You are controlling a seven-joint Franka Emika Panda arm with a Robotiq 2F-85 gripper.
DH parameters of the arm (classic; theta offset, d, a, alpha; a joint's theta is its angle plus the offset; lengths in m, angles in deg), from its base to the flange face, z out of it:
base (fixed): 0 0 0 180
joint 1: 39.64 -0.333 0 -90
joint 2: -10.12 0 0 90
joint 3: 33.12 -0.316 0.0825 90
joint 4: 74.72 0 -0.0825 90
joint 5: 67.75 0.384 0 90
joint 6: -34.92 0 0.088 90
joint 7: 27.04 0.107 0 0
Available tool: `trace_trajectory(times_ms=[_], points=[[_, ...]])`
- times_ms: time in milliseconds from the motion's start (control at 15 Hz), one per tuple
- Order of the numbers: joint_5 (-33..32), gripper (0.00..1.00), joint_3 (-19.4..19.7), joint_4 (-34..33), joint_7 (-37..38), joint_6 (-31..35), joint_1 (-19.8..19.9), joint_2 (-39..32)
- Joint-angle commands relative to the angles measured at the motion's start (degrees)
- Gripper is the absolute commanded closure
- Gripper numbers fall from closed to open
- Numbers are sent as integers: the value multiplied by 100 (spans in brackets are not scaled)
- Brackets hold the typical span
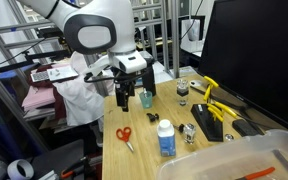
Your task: Put the blue bottle inside the plastic container on the right
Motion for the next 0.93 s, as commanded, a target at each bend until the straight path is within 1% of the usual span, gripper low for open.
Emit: trace_trajectory(times_ms=[0, 533, 867], points=[[-20, 0, 69, -6, 12, -9, -67, -6], [-21, 0, 68, -15, 12, -9, -68, 10], [-602, 0, 85, 6, 333, 263, -7, -69]])
